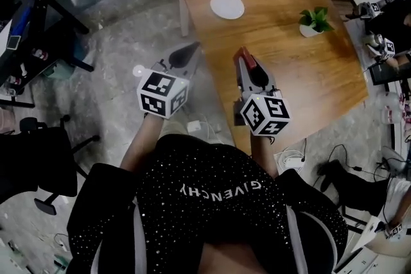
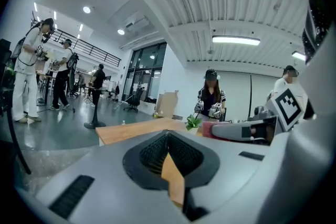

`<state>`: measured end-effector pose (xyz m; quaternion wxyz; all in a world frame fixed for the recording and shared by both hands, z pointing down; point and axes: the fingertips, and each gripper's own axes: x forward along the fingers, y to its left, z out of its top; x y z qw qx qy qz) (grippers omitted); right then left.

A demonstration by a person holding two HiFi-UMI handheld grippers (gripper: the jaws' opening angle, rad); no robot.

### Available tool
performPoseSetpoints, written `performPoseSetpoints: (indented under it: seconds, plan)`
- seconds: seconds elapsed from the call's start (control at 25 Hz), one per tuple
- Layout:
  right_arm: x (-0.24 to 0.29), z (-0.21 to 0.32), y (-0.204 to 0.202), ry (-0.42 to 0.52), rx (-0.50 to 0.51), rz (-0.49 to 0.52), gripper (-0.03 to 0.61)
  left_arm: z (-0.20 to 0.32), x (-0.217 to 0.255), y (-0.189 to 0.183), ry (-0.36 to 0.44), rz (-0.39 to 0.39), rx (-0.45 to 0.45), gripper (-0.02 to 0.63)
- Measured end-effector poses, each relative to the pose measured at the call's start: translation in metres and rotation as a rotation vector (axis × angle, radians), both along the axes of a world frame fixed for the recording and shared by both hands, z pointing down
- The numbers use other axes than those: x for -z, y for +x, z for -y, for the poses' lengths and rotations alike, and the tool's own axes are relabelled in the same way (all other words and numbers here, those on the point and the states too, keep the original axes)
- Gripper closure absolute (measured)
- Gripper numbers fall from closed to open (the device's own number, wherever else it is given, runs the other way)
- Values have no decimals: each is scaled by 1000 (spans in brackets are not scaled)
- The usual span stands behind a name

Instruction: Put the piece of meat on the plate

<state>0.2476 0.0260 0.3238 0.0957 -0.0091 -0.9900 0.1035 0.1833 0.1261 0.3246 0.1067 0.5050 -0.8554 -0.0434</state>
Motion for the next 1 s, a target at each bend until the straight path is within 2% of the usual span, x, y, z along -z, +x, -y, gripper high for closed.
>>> performPoseSetpoints:
  seconds: [0.24, 0.36, 0.44, 0.6, 0.8, 1.0]
  plan:
    - [0, 19, -84, -16, -35, -18, 480, 28, 0, -88, -14, -19, -47, 606]
    - [5, 32, -127, -72, -48, 32, 480, 44, 5, -139, -15, -29, -64, 606]
    - [4, 40, -147, -125, -59, 73, 480, 57, 5, -166, -23, -36, -91, 606]
    - [-10, 58, -175, -100, -104, 86, 480, 83, -11, -208, -48, -65, -148, 606]
    - [-30, 88, -183, -48, -194, 35, 480, 120, -22, -232, -66, -65, -216, 606]
    - [-34, 92, -161, 10, -268, -19, 480, 134, -30, -214, -49, -88, -278, 606]
